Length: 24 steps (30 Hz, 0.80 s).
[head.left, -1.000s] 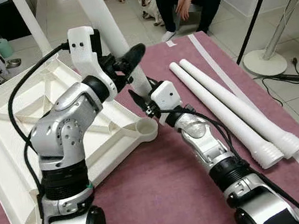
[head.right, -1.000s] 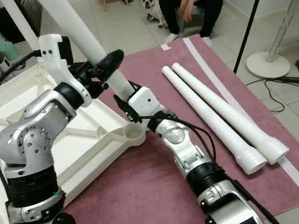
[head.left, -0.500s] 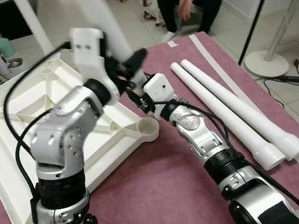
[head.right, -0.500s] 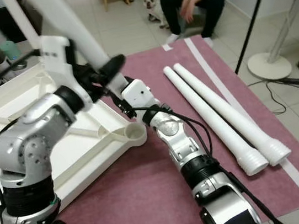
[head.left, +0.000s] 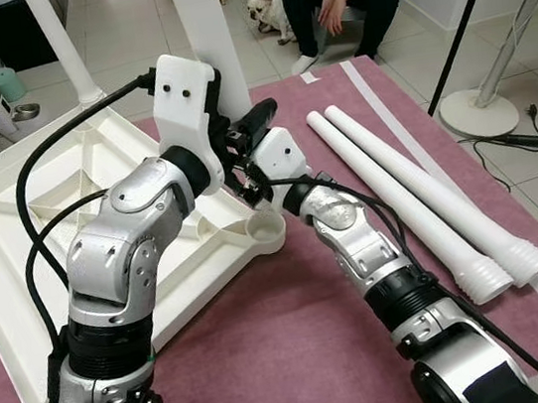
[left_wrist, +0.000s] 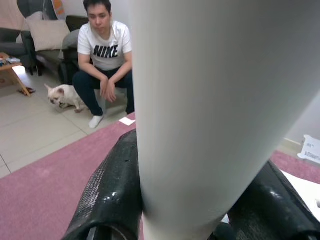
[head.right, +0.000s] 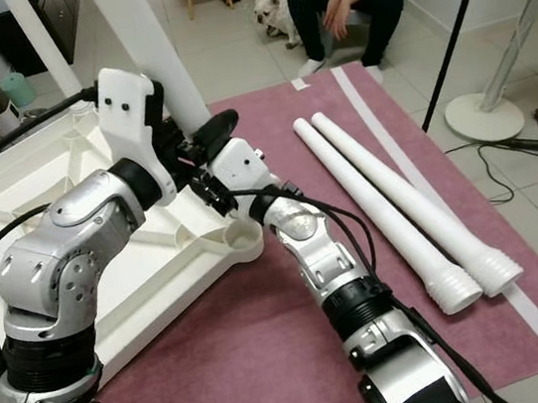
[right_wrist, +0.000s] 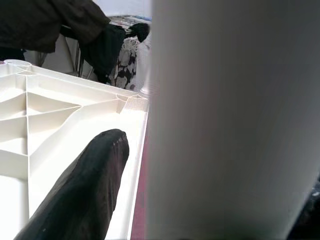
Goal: Building children table
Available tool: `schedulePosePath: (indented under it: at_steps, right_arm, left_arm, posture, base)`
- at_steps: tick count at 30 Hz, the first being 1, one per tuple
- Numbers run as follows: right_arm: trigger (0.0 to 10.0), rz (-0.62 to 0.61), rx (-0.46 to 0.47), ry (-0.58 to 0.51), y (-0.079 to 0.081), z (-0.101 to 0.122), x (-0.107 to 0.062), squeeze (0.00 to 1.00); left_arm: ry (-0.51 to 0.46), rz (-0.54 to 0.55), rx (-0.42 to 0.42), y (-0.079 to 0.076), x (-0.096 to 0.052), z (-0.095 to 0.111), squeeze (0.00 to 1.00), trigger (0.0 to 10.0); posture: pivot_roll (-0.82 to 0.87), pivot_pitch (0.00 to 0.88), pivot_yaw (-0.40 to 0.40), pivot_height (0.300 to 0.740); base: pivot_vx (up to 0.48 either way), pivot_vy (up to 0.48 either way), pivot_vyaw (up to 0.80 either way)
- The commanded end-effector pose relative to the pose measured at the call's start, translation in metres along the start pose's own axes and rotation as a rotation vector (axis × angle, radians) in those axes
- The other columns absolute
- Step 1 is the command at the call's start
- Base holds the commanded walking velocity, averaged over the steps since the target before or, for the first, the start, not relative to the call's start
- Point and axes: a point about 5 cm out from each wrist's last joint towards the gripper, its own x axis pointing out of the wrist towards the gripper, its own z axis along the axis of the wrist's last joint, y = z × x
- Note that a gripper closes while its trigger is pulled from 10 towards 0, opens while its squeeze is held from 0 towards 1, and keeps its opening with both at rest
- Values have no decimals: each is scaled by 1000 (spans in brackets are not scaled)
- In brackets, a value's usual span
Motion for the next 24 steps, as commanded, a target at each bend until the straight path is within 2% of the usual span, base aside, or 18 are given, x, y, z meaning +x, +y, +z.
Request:
schedulePosePath:
  at_steps: [1, 5, 6, 7, 8, 9, 10, 15, 16, 17, 18, 20, 21, 22, 24]
  right_arm:
    - [10000, 70, -9, -57, 15, 15, 5, 0]
    - [10000, 68, 8, -46, 16, 13, 3, 0]
    - [9373, 66, 10, -40, 17, 12, 2, 0]
    - [9373, 66, 10, -40, 17, 12, 2, 0]
    - [4902, 64, 12, -34, 17, 11, 0, 0]
    - [4902, 64, 12, -34, 17, 11, 0, 0]
    - [0, 58, 13, -19, 16, 9, -3, 0]
    - [0, 56, 22, -19, 16, 9, -4, 0]
    - [0, 58, 32, -20, 16, 9, -4, 0]
    - [0, 59, 40, -20, 16, 10, -4, 0]
    - [0, 54, 47, -21, 16, 10, -4, 0]
    - [0, 47, 55, -21, 15, 11, -4, 0]
    - [0, 39, 59, -22, 13, 11, -4, 0]
    - [0, 39, 59, -22, 13, 11, -4, 0]
    - [0, 16, 68, -26, 7, 14, -2, 0]
  left_arm:
    - [43, -60, 6, -6, 5, -8, 0, 0]
    - [44, -57, 14, -4, 5, -8, 0, 0]
    - [52, -56, 27, -3, 5, -9, 0, 0]
    - [52, -56, 27, -3, 5, -9, 0, 0]
    - [56, -55, 36, -2, 5, -9, 0, 0]
    - [56, -55, 36, -2, 5, -9, 0, 0]
    - [62, -60, 52, -2, 5, -11, 0, 0]
    - [65, -66, 60, -3, 5, -12, 0, 0]
    - [66, -60, 63, -3, 4, -13, 0, 1882]
    - [67, -56, 69, -3, 5, -13, 0, 4588]
    - [71, -50, 69, -3, 4, -14, 0, 10000]
    - [71, -38, 61, -2, 4, -14, 0, 10000]
    - [64, -61, 29, -3, 3, -14, 1000, 10000]
    - [64, -61, 29, -3, 3, -14, 1000, 10000]
    - [32, -81, -62, 0, 0, -8, 1000, 10000]
  posture:
    - [34, 0, 71, 740]
    - [32, 0, 73, 740]
    - [31, 0, 74, 740]
    - [31, 0, 74, 740]
    - [30, 0, 75, 740]
    - [30, 0, 75, 740]
    - [30, 0, 77, 740]
    - [29, 0, 77, 740]
    - [30, 0, 78, 740]
    - [30, 0, 78, 740]
    - [30, 0, 78, 740]
    - [33, 0, 76, 740]
    - [33, 0, 76, 740]
    - [33, 0, 76, 740]
    - [35, 0, 76, 740]
  base:
    - [0, 0, 0]
    - [0, 0, 0]
    - [0, 0, 0]
    - [0, 0, 0]
    - [0, 0, 0]
    - [0, 0, 0]
    - [0, 0, 0]
    - [0, 0, 0]
    - [0, 0, 0]
    - [0, 0, 0]
    - [0, 0, 0]
    - [0, 0, 0]
    - [0, 0, 0]
    - [0, 0, 0]
    - [0, 0, 0]
